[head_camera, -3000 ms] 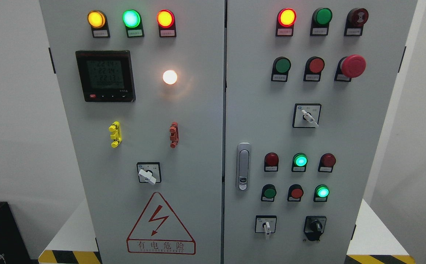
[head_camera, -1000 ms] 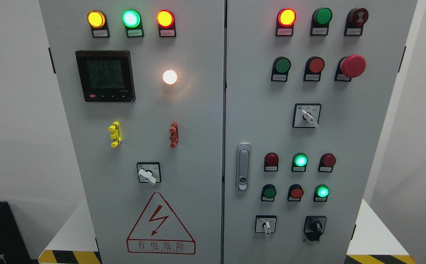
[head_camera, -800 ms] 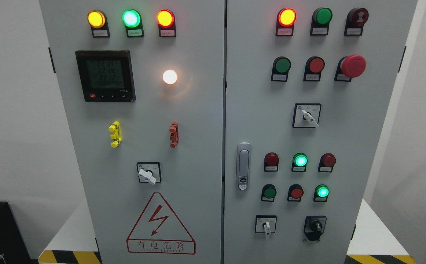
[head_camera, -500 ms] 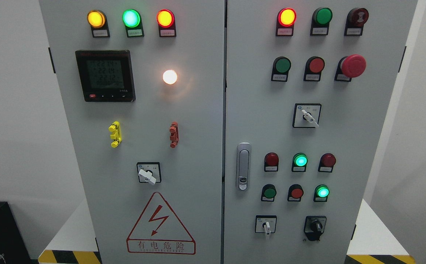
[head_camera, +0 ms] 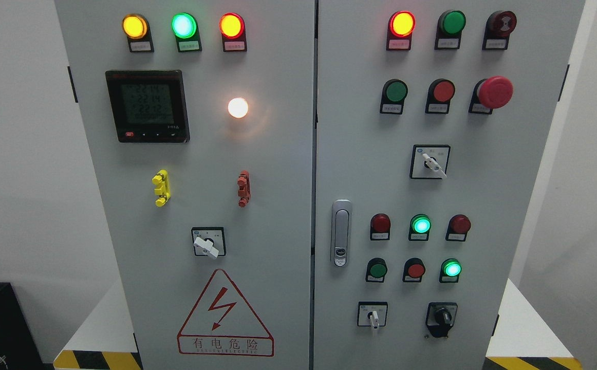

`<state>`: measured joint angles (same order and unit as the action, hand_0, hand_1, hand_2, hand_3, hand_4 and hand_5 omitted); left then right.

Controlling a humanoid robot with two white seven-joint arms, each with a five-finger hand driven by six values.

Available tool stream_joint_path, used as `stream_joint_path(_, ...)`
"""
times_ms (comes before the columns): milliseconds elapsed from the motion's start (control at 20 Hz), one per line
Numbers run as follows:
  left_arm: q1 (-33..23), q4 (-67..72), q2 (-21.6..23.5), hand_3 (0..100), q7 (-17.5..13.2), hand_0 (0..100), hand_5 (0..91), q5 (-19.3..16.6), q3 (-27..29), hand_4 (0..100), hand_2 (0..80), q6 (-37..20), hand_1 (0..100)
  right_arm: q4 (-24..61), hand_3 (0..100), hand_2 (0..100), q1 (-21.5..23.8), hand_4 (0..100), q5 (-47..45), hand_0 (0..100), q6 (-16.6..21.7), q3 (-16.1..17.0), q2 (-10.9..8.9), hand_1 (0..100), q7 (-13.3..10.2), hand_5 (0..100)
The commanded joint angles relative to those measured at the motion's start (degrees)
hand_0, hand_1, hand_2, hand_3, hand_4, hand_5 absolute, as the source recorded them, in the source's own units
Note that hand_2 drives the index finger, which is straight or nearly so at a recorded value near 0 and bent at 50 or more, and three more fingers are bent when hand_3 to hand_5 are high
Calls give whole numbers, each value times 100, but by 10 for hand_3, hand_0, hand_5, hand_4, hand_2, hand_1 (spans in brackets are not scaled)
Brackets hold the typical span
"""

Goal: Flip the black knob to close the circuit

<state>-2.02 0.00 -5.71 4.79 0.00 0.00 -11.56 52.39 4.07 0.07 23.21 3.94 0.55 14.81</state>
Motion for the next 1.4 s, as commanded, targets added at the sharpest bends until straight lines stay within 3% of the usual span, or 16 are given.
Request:
stream_joint_path(0,0,123,0,0,5,0,0,-123,-123,0,0,5,0,1765,351,225,102,271,817,0,17,185,76,141,-381,78)
stream_joint_path(200,0,123,0,0,5,0,0,-123,-123,0,0,5,0,2266,574,364,208,422,1381,0,17,221,103,137,-715,238)
stream_joint_path(550,0,123,0,0,5,0,0,-123,-123,0,0,5,0,3101,682,504,261,520,2655,0,-18,607,349,157,-882,392)
stream_joint_path(750,0,123,0,0,5,0,0,-123,-123,0,0,5,0,3698,779,629,252,607,3735,0,-290,643,516,186,-1278,538)
stream_joint_path(900,0,123,0,0,5,0,0,-123,-123,0,0,5,0,4199,854,713,243,667,4386,0,-649,617,647,176,-1287,643)
stream_joint_path(1000,0,123,0,0,5,0,0,-123,-123,0,0,5,0,4411,887,741,226,698,4738,0,-835,590,648,82,-1261,685)
stream_joint_path(1350,0,123,0,0,5,0,0,-123,-123,0,0,5,0,4657,917,764,-73,716,5740,0,-1406,590,648,66,-1199,709)
